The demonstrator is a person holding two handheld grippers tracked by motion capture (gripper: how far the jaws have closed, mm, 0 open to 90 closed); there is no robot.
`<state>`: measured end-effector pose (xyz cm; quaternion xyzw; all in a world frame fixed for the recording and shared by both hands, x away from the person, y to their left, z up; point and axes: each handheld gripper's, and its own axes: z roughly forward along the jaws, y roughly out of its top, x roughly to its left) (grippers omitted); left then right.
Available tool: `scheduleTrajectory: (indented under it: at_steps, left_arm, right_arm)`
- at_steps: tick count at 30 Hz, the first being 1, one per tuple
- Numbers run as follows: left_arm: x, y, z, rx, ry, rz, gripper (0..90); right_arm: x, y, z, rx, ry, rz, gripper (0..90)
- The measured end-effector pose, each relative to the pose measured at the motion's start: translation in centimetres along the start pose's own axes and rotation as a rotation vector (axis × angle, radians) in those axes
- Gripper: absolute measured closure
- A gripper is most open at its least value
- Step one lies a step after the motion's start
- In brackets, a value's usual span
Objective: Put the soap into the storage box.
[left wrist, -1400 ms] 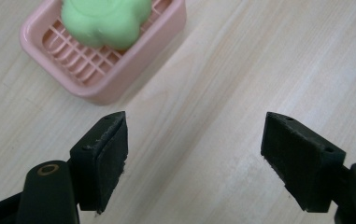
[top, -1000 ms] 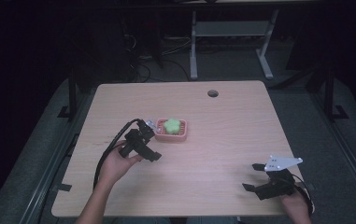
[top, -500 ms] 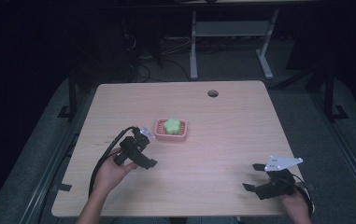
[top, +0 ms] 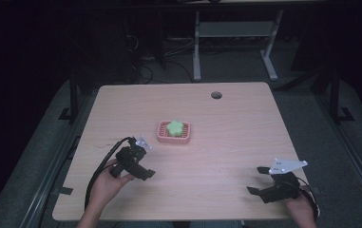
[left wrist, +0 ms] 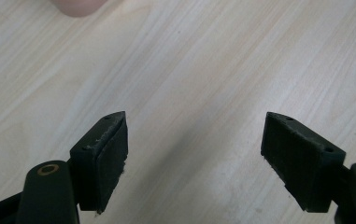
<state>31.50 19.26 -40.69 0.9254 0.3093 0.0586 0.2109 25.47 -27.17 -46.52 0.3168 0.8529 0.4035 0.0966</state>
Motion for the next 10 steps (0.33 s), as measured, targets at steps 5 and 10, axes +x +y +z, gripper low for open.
scheduleTrajectory:
  at_steps: [5, 10]
  left_arm:
    - [-0.2, -1.1, 0.2, -0.004, 0.009, -0.008, 23.2]
    - [-0.9, -2.5, 0.4, -0.026, 0.017, -0.017, 23.2]
  right_arm:
    - [0.0, 0.0, 0.0, 0.0, -0.002, -0.005, 13.8]
    - [0.1, 0.0, 0.0, 0.002, -0.002, -0.008, 13.8]
